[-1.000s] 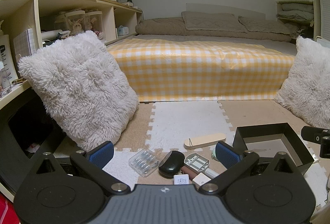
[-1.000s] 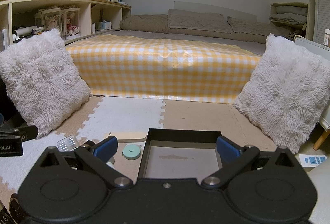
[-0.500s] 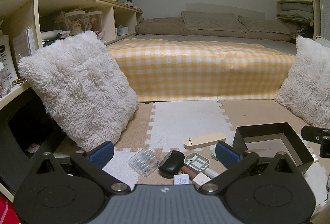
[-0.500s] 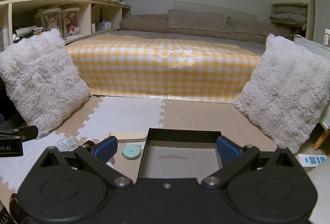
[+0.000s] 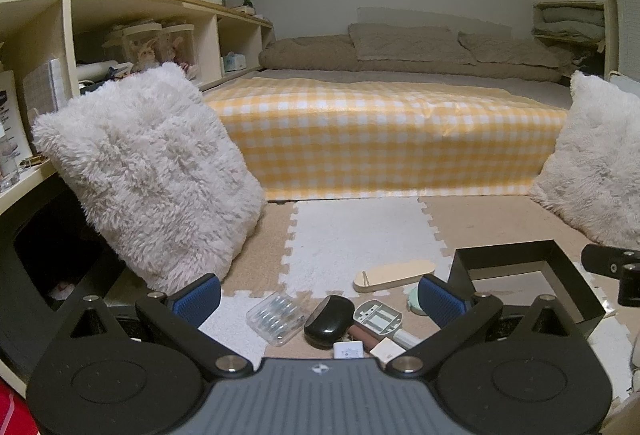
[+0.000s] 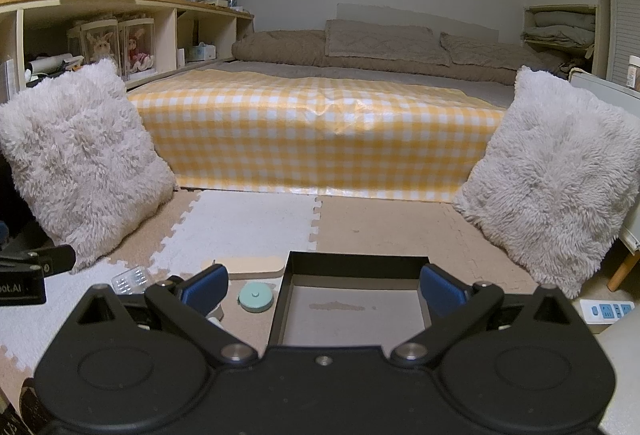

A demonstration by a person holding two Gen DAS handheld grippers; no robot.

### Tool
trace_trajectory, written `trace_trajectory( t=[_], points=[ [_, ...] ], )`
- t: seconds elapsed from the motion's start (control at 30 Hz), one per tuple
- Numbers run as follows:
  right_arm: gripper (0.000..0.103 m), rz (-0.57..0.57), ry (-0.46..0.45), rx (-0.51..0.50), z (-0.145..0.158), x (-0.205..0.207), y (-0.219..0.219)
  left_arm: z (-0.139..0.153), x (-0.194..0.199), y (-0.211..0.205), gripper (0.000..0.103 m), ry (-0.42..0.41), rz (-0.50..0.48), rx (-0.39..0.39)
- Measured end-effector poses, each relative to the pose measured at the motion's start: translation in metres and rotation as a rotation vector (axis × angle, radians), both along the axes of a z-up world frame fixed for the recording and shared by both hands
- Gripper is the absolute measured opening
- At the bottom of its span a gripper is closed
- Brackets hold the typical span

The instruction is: Organize rigid objects

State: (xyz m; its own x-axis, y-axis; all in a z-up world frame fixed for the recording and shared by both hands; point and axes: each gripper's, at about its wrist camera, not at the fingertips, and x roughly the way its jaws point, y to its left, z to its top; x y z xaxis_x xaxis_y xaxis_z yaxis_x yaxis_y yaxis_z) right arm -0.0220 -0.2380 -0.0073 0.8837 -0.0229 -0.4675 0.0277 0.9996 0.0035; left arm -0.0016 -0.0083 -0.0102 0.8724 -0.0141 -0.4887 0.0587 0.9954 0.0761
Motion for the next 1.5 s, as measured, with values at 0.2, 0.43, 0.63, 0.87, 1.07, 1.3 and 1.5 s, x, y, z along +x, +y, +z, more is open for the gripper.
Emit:
trace_trajectory(
  t=[0.2, 0.43, 0.63, 0.87, 1.07, 1.3, 1.5],
  points=[
    [0.103, -0.019, -0.020, 0.002, 0.006, -0.002, -0.003, 0.010, -0.002, 0.002, 0.103, -0.010, 0.000, 0.003],
    [0.103, -0.004, -0.084, 0.059, 0.022, -0.003, -0.011, 0.018, 0.002, 0.005, 0.103, -0.010, 0.005, -0.013],
    [0.103, 0.055, -0.140, 0.012, 0.040, 0.007, -0.019, 0.027, 0.016, 0.004, 0.103, -0.014, 0.006, -0.008],
    [0.103, 0.027, -0.149, 0.025, 0.046, 0.043, -0.050, 0.042, 0.037, 0.001, 0.103, -0.035, -0.010, -0.008],
    [0.103, -0.001, -0.127, 0.081, 0.047, 0.083, -0.076, 0.056, 0.067, 0.003, 0.103, -0.081, 0.015, -0.010],
    [0.103, -0.101, -0.047, 0.080, 0.013, 0.122, -0.102, 0.060, 0.115, 0.000, 0.103, -0.118, 0.043, 0.020],
    [0.102, -0.077, 0.128, 0.045, -0.033, 0.140, -0.119, 0.036, 0.155, -0.015, 0.103, -0.028, -0.005, 0.022]
  ],
)
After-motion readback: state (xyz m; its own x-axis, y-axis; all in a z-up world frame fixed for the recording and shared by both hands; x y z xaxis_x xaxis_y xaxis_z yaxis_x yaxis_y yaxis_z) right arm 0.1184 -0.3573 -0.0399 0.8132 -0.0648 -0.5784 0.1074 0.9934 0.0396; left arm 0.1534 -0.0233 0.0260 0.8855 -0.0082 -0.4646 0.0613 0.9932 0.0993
